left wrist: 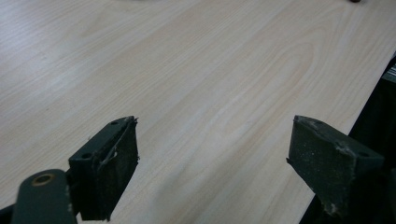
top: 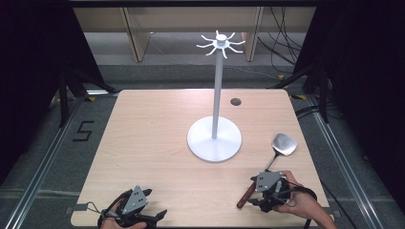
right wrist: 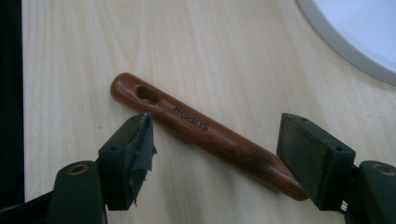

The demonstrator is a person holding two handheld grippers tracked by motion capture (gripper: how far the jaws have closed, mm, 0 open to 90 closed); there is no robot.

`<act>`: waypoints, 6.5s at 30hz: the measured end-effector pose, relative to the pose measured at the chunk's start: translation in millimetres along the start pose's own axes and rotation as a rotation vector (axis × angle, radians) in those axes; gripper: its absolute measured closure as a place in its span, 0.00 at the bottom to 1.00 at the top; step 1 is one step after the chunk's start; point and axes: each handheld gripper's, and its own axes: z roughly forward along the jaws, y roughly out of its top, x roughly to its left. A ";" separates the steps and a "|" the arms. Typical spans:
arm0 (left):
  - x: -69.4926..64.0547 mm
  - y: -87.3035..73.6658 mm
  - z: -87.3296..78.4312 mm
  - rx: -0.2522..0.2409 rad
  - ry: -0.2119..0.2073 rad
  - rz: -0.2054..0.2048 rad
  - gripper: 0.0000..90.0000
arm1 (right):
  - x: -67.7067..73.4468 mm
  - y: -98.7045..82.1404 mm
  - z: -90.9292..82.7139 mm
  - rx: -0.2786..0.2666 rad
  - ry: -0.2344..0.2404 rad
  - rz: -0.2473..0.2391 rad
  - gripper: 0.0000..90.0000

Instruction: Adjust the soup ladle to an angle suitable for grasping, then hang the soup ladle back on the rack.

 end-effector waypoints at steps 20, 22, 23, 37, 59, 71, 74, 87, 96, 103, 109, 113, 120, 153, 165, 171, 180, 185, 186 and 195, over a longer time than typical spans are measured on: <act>-0.5 -0.3 -0.6 0.003 -0.001 0.002 0.17 | -11.9 5.2 17.4 0.081 0.112 -0.021 0.28; 0.0 -0.1 -0.4 0.001 0.004 0.001 0.17 | -12.2 7.3 17.9 0.108 0.106 -0.028 0.29; -0.4 0.6 -0.7 0.004 0.002 -0.010 0.17 | -12.2 7.3 17.9 0.108 0.106 -0.028 0.29; 0.5 -0.4 -0.8 0.011 -0.007 0.006 0.17 | -25.8 30.9 30.4 0.187 0.133 0.081 0.54; 0.9 0.1 -1.1 0.010 -0.002 0.014 0.17 | -22.4 64.9 44.6 0.317 0.119 0.057 0.76; -1.1 0.5 -0.7 -0.016 -0.027 -0.017 0.17 | -23.2 74.4 46.8 0.402 0.150 0.021 0.80; 0.9 1.1 -2.2 0.010 -0.021 0.009 0.17 | -25.7 75.1 49.1 0.387 0.164 -0.041 0.80; -0.2 3.3 0.9 0.015 0.000 0.008 0.17 | -27.5 77.5 32.5 0.334 0.078 -0.035 0.82; -0.1 2.8 2.1 -0.006 -0.004 -0.016 0.17 | -40.5 74.1 0.7 0.170 0.064 0.033 0.82; 0.4 5.1 2.2 0.002 -0.034 -0.019 0.17 | -45.6 74.6 -18.8 0.058 0.026 0.082 0.82; -1.3 4.8 0.2 -0.017 -0.036 -0.025 0.17 | -48.1 75.0 -44.3 -0.026 -0.019 0.132 0.82; -0.1 3.7 -0.7 -0.005 -0.030 -0.020 0.17 | -54.4 72.6 -67.8 -0.129 -0.044 0.153 0.82; -1.5 3.6 0.3 -0.015 -0.024 -0.015 0.17 | -59.5 65.4 -98.1 -0.230 -0.108 0.208 0.82; -0.7 2.6 0.9 -0.016 -0.018 -0.008 0.17 | -69.3 44.7 -171.2 -0.599 -0.218 0.312 0.82; 0.2 2.4 -0.2 -0.004 -0.015 -0.005 0.17 | -83.9 75.5 -163.8 -0.665 -0.217 0.349 0.82; 0.1 2.1 0.0 -0.006 -0.016 -0.005 0.17 | -93.7 91.8 -154.2 -0.695 -0.206 0.379 0.82; 0.4 2.4 -0.1 -0.008 -0.013 -0.003 0.17 | -110.7 116.9 -157.2 -0.689 -0.238 0.387 0.82; -1.2 1.9 1.5 -0.028 -0.027 -0.020 0.17 | -115.8 132.3 -163.8 -0.691 -0.259 0.390 0.82; 0.7 2.7 -0.1 -0.010 -0.016 0.004 0.17 | -116.6 135.0 -165.1 -0.691 -0.262 0.396 0.82; -0.1 2.4 0.6 -0.015 -0.019 -0.010 0.17 | -128.8 150.6 -170.8 -0.682 -0.302 0.409 0.82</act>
